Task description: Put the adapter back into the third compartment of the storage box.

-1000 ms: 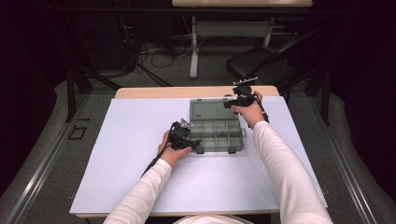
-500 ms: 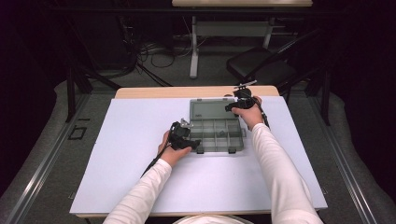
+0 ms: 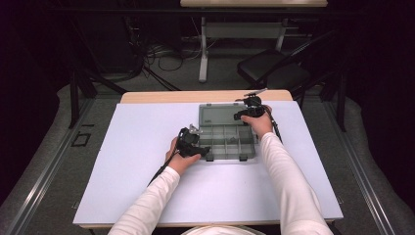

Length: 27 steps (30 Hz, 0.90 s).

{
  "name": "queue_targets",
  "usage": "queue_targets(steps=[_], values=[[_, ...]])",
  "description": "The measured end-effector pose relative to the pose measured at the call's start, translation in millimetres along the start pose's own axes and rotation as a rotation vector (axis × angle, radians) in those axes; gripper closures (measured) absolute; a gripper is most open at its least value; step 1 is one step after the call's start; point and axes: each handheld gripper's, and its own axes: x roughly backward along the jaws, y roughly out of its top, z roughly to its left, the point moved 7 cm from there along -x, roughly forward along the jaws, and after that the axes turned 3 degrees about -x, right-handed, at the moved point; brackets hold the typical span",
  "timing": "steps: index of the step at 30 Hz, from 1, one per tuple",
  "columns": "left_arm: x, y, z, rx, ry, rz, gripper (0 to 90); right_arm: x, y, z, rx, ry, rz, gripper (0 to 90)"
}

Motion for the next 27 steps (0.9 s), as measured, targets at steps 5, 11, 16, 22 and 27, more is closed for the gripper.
queue_targets(steps=[5,11,16,22,27], values=[[0.0,0.0,0.0,0.000,0.000,0.000,35.8,-4.1,-4.6,-3.4,-0.029,0.009,0.007,27.0],[0.0,0.0,0.0,0.000,0.000,0.000,35.8,-5.9,-7.2,-6.6,-0.055,0.025,0.008,26.4],[0.0,0.0,0.0,0.000,0.000,0.000,35.7,-6.4,-8.4,-5.8,-0.065,0.043,0.019,25.9],[0.2,0.0,-0.1,0.000,-0.002,0.003,35.7,-8.9,-8.8,-2.4,-0.071,0.060,0.022,22.9],[0.0,0.0,-0.1,0.000,0.000,0.000,35.7,-11.2,-9.7,-2.1,-0.092,0.080,0.031,20.6]])
